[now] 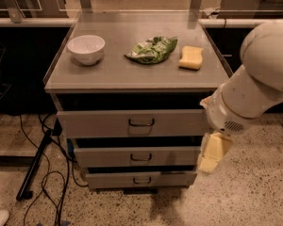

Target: Open top drawer

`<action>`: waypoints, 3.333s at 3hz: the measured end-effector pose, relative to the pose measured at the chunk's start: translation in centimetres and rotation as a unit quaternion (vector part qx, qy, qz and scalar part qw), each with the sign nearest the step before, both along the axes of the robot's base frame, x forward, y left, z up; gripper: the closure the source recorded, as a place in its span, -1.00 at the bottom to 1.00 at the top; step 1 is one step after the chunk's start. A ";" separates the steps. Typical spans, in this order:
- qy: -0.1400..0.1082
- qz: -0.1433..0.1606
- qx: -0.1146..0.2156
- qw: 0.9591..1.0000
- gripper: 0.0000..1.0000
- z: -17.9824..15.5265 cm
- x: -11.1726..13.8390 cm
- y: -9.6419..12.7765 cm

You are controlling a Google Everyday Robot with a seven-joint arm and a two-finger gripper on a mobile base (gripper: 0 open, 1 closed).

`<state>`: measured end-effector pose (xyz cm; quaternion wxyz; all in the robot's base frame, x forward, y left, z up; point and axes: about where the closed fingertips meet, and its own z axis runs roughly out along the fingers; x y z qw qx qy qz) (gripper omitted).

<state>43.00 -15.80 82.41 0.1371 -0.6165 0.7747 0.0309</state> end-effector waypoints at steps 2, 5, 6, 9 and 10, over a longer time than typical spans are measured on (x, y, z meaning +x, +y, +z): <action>0.010 0.010 0.000 1.000 -1.00 -7.4 5.0 1.6; 0.016 0.013 -0.009 1.000 -1.00 -13.3 11.6 1.9; 0.013 0.006 -0.022 1.000 -1.00 -14.1 14.5 1.4; 0.040 0.007 -0.037 0.999 -1.00 -16.2 12.2 0.9; 0.041 0.008 -0.036 0.998 -1.00 -16.0 12.0 0.8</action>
Offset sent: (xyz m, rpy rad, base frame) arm 0.0763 0.0213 -0.1076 0.0023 0.0315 0.0271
